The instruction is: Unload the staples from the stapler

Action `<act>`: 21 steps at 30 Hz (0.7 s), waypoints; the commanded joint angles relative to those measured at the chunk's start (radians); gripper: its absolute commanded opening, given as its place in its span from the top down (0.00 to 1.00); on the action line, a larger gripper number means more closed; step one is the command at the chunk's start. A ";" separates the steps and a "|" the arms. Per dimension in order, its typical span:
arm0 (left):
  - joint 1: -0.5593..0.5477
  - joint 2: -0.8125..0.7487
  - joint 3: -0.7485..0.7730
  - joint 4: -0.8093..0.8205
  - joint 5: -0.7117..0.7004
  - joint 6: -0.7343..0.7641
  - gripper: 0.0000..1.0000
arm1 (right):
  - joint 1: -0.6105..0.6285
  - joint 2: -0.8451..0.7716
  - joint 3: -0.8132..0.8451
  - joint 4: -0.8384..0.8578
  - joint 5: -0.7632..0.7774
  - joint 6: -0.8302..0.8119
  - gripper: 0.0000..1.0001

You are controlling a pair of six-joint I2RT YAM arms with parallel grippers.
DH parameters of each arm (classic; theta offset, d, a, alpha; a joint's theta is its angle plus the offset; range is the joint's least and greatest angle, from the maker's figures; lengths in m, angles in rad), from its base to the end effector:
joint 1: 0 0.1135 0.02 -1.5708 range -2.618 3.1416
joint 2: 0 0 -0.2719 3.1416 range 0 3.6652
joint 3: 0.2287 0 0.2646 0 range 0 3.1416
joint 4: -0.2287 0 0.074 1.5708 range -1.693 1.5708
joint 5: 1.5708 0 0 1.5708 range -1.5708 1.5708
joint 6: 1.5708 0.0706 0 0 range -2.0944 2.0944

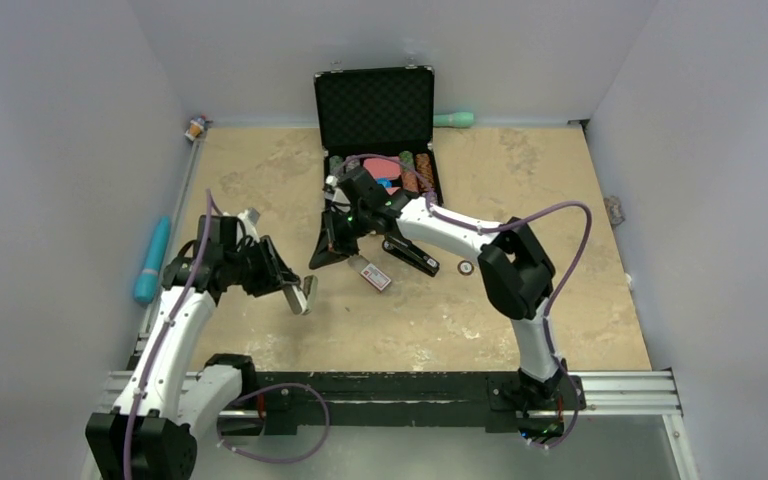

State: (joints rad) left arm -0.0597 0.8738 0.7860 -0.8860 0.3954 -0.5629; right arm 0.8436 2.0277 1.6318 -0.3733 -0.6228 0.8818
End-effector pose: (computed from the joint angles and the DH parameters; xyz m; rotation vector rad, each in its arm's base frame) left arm 0.1837 -0.0382 0.2441 -0.4913 2.5542 -0.7397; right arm 0.2985 0.3973 0.2221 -0.3174 2.7133 1.4378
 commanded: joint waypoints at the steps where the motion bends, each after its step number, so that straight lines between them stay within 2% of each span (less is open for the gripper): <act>1: -0.002 0.064 0.030 0.112 0.027 0.032 1.00 | 0.019 0.038 0.101 -0.029 -0.008 -0.007 1.00; 7: -0.002 0.096 0.026 0.154 0.048 0.067 1.00 | 0.023 0.091 0.164 -0.087 0.011 -0.024 1.00; 16: -0.002 0.098 0.006 0.190 0.043 0.069 1.00 | 0.047 0.125 0.135 -0.094 0.017 -0.014 1.00; 21: -0.002 0.120 0.025 0.194 0.031 0.065 1.00 | 0.048 0.142 0.119 -0.135 0.034 -0.076 1.00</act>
State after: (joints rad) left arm -0.0597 0.9806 0.7864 -0.7448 0.4156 -0.5121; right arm 0.8848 2.1609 1.7538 -0.4679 -0.6128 0.8650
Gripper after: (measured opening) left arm 0.377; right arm 0.007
